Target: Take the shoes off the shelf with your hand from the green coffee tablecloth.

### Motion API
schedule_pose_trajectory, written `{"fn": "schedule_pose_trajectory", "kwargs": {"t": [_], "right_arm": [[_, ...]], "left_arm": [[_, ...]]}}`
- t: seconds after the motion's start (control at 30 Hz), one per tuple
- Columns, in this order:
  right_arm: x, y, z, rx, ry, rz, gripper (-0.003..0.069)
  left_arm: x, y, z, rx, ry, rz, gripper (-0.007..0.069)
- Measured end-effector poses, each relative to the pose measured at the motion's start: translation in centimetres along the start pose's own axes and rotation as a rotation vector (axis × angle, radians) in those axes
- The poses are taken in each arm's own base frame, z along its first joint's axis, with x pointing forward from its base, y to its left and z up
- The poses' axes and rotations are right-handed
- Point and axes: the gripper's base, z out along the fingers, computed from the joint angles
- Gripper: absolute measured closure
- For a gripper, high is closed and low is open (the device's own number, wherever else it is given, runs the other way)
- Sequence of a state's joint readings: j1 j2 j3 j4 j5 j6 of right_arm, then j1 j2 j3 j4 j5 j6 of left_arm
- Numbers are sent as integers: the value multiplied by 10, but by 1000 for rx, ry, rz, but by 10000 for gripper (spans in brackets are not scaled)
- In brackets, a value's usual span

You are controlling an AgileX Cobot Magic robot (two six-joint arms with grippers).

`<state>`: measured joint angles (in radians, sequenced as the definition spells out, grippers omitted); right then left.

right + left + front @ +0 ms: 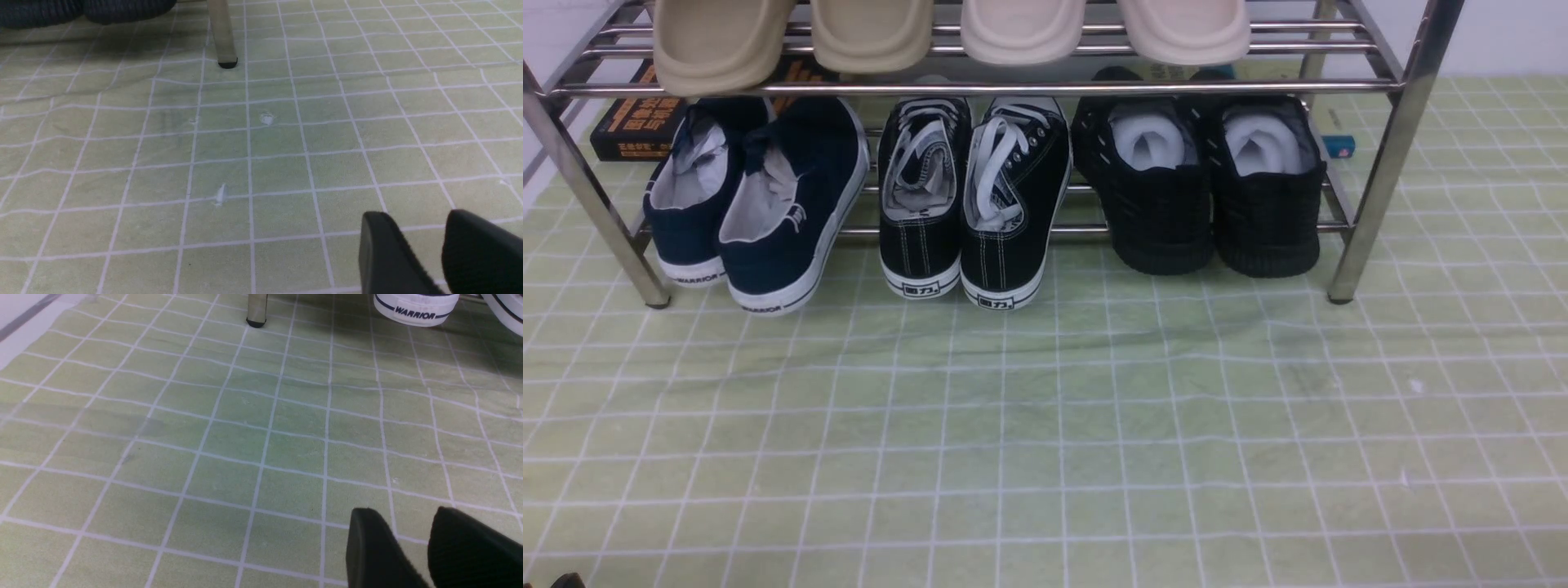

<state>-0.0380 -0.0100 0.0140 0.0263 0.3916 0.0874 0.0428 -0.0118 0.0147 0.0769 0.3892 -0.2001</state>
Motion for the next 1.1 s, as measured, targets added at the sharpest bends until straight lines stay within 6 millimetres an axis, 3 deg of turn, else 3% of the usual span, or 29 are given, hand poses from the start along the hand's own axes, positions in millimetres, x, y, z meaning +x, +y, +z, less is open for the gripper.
{"fn": "schedule_pose_trajectory", "kwargs": {"t": [0.43,0.5,0.6,0.67,0.7,0.83,0.97,1.07,1.1], "right_arm": [[0,0,0,-5,0,20,420],[0,3,0,-32,0,126,420],[-1,12,0,-134,17,541,420],[-1,14,0,-158,24,635,420],[-2,17,-1,-194,36,766,420],[-4,19,-1,-233,36,887,420],[-6,21,-2,-250,32,919,425],[-25,23,-11,-283,-29,826,461],[-47,25,-20,-301,-93,732,495]], "left_arm": [[0,0,0,0,0,0,385],[0,0,0,0,0,0,385],[0,0,0,0,0,0,385],[0,0,0,0,0,0,385],[0,0,0,0,0,0,385],[0,0,0,0,0,0,385],[0,0,0,0,0,0,385],[0,0,0,0,0,0,385],[0,0,0,0,0,0,385]]}}
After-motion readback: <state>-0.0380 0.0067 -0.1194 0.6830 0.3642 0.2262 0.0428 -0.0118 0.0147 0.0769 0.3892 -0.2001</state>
